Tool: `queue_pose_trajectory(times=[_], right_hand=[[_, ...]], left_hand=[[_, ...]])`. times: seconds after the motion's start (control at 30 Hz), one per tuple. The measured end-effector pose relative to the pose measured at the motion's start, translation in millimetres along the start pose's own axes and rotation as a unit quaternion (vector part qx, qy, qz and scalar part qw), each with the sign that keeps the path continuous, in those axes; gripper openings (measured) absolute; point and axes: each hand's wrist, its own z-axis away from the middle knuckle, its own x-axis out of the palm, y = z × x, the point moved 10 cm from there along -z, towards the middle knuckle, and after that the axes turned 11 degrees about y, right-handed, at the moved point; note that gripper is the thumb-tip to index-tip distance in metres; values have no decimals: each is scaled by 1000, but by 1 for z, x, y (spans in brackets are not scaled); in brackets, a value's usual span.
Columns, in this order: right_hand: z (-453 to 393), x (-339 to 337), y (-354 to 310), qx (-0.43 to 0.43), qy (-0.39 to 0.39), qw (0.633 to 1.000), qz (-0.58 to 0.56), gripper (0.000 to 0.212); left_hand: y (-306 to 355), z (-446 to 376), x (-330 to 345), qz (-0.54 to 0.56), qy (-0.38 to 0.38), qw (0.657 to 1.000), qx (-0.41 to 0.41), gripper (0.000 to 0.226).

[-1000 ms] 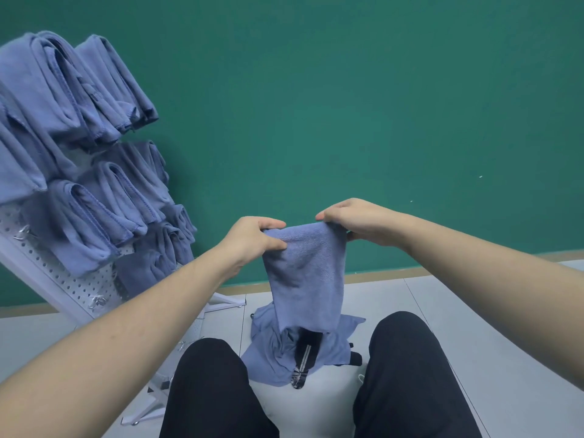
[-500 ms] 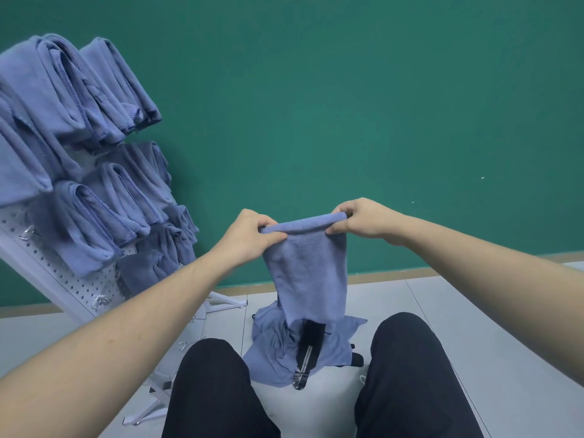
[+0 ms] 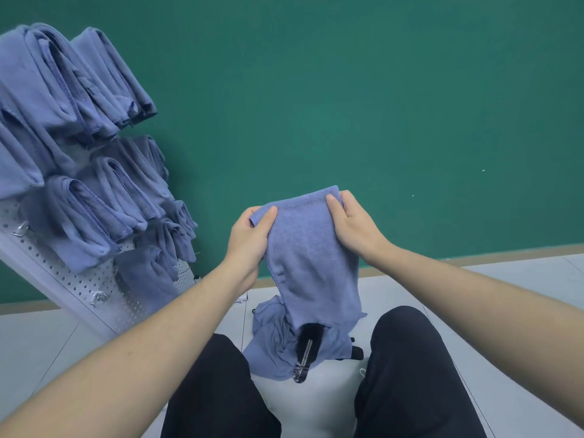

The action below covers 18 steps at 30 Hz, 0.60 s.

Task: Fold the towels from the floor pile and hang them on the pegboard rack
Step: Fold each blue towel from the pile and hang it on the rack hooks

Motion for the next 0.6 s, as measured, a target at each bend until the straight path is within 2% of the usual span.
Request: queue_pose_trajectory(times=[0.17,0.27,0.4,0.47,0.6], right_hand=[[12,16,20,72,-57,993,-70,42],[18,21,31,87,-61,990,-91,40],[20,20,36,76,-28,991,-109,29],[21,20,38,76,-20,990,-119,29],[24,26,39,92,-55,984,-142,37]], left_hand=[[-13,10,-8,-26,44,999,18,17],[-30,14,-9,14,40,998,-39,20],[-46,25,4,99,-15,987,-128,28],[-47,27,4,108,-15,986,-123,27],[-41,25,-8,102,49,991,-72,21]])
